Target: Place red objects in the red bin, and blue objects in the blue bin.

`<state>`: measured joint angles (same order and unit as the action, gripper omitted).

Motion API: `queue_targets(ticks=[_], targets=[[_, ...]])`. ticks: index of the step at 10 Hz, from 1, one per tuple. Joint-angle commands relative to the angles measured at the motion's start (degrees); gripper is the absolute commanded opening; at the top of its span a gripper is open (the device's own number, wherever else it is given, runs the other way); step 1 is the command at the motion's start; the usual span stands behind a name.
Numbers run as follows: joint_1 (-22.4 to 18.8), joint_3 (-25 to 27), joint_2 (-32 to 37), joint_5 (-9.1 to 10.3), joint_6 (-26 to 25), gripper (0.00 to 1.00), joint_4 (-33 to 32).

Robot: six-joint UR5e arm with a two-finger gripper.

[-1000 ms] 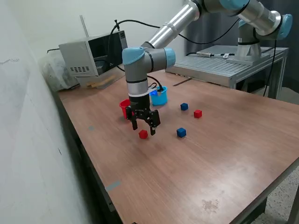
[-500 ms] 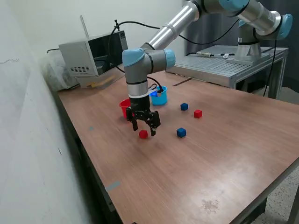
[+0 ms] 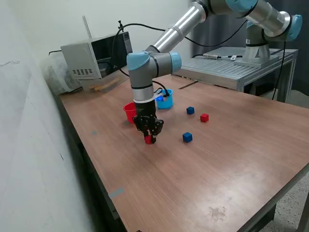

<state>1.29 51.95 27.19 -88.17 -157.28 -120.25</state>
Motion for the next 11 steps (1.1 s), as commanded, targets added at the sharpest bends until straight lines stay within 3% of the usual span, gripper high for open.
queue_targets(ticks=[1,2,3,6,11], targets=[[-0.15,-0.36,-0.47,-0.07,-0.13,0.0,-0.25],[-0.32,-0.54,-0.47,-0.51,-0.3,0.0,-0.42],[-0.58,-0.19,-0.39,-2.43,-0.56,0.0,-0.42],[-0.15,3.75,5.38,-2.45,-0.65,0.0,-0.34],[4.76,9.65,16.13,-2.88,-0.57,0.0,0.37]])
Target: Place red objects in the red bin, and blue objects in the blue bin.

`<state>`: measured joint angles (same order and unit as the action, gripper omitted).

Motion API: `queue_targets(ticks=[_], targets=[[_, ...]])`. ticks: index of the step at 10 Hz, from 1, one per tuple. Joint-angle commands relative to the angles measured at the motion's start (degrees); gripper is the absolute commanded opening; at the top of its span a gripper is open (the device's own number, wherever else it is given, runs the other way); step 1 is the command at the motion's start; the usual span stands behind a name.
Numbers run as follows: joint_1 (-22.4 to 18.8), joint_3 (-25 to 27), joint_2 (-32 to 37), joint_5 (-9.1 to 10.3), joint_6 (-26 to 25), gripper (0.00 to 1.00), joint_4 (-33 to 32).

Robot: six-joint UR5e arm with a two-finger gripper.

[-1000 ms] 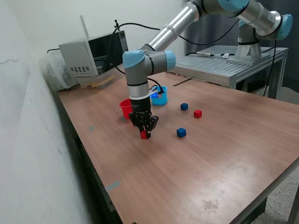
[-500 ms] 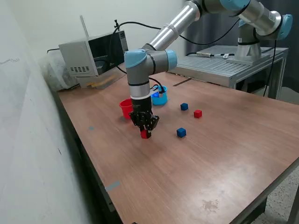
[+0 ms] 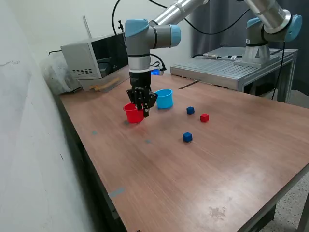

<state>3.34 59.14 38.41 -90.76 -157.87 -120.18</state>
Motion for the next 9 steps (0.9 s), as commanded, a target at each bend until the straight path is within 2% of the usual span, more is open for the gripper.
queue_targets(ticks=[1,2,3,6,9], targets=[[4.72,3.16,5.7,-1.17,0.02,0.0,0.3],[6.74,3.17,5.88,-2.65,0.02,0.0,0.3],[8.59,3.34,5.97,-2.93,0.02,0.0,0.39],[11.59,4.84,6.06,-2.67,0.02,0.0,1.35],[11.51,7.3,6.41,-2.76,0.02,0.0,1.79]])
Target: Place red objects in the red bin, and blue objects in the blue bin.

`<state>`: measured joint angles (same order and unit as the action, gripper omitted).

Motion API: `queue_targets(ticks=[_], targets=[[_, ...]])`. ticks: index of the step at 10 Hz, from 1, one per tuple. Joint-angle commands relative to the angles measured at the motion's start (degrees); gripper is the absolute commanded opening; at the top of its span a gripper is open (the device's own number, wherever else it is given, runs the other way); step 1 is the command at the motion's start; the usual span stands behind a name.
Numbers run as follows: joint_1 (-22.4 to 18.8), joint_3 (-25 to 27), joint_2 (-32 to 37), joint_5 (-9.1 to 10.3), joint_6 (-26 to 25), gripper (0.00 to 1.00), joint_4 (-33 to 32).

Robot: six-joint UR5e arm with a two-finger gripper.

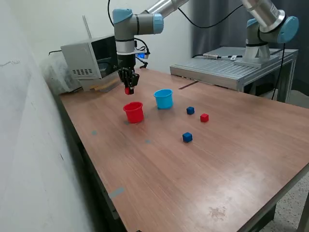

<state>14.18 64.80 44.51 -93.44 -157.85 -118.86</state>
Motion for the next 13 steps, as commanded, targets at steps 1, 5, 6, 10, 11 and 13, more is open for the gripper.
queue_targets(ticks=[1,5,6,10,11,13], targets=[[0.68,1.91,0.41,-0.07,0.0,0.0,0.47],[0.5,3.14,0.58,0.19,-0.09,0.0,0.38],[0.33,3.66,0.58,0.37,-0.09,0.0,0.12],[-0.55,4.81,1.02,0.98,-0.09,0.0,-0.49],[-0.55,4.73,0.93,0.98,-0.09,0.0,-0.5],[-0.47,4.81,1.02,1.24,-0.09,0.0,-0.58]])
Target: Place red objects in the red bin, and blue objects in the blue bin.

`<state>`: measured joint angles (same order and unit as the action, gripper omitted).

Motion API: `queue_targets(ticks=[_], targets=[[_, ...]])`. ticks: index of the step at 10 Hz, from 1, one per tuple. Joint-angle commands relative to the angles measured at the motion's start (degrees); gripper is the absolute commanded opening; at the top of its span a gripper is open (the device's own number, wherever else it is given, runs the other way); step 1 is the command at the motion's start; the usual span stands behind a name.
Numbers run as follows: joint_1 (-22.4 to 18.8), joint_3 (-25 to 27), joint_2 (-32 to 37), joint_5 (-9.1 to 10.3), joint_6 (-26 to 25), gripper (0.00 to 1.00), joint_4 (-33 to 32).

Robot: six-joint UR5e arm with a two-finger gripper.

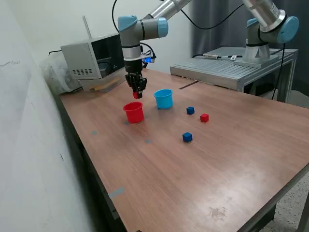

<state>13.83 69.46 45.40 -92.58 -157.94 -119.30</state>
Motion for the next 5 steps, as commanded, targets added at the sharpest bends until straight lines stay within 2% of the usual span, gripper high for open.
queue_targets(ticks=[1,5], targets=[[-0.21,-0.03,0.04,0.39,0.0,0.0,-0.41],[0.23,-0.73,0.04,0.3,0.0,0.0,-1.54]])
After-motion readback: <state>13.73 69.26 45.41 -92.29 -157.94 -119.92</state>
